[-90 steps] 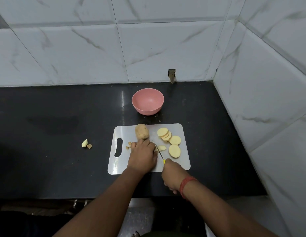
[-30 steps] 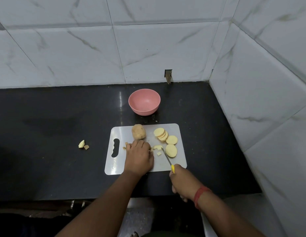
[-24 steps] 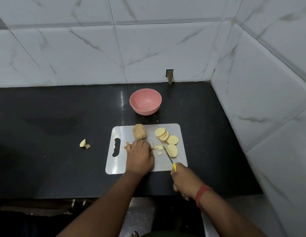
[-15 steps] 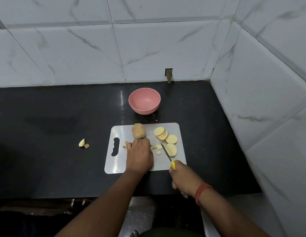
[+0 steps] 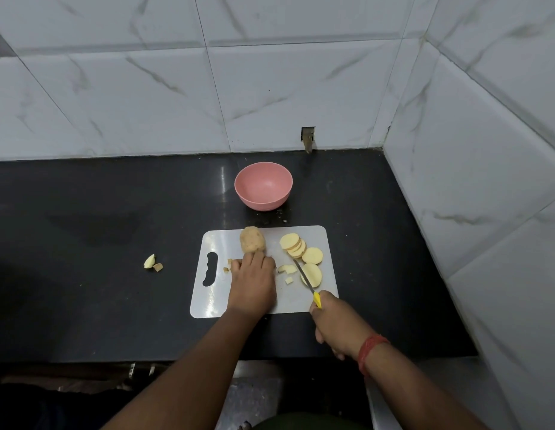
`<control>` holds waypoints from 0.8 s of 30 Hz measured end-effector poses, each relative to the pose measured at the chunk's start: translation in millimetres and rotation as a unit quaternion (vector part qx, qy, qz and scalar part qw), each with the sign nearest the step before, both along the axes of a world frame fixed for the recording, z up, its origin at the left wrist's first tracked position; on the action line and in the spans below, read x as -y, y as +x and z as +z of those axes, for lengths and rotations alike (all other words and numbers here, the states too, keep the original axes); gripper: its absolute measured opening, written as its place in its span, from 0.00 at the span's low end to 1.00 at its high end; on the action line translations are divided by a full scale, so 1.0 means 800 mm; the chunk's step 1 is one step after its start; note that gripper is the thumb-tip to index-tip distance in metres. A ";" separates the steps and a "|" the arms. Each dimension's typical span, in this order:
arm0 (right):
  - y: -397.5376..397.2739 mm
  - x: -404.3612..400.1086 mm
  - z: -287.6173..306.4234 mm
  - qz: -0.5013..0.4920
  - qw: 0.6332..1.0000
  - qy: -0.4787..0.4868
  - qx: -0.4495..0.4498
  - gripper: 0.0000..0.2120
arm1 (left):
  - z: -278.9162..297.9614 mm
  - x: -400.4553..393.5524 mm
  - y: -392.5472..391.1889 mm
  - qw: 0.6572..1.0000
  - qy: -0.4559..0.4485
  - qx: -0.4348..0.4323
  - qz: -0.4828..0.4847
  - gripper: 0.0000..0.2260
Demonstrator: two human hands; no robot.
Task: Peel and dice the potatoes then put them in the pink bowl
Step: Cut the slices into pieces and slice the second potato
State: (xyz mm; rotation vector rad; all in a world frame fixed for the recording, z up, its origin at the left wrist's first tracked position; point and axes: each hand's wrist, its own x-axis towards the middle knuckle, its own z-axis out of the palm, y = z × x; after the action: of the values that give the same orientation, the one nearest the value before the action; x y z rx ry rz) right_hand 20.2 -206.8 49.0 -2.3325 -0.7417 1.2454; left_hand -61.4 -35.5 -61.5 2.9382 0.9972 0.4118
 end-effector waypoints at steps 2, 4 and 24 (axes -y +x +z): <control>0.000 0.000 0.000 0.002 1.000 0.002 0.003 0.08 | 0.003 0.001 -0.003 0.999 -0.014 0.029 -0.011 0.04; 0.001 0.000 0.000 0.005 1.000 0.001 0.009 0.08 | 0.005 0.002 -0.004 0.998 -0.034 0.053 -0.011 0.05; -0.014 -0.008 -0.016 0.031 1.000 0.000 -0.001 0.08 | 0.018 -0.006 -0.011 0.996 -0.086 -0.004 0.018 0.12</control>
State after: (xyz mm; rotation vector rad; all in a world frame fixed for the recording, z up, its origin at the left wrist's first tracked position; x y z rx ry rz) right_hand 8.8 -200.6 36.3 -2.3246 -0.8175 1.2740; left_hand -70.5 -30.9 -47.3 2.7750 1.0319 0.2998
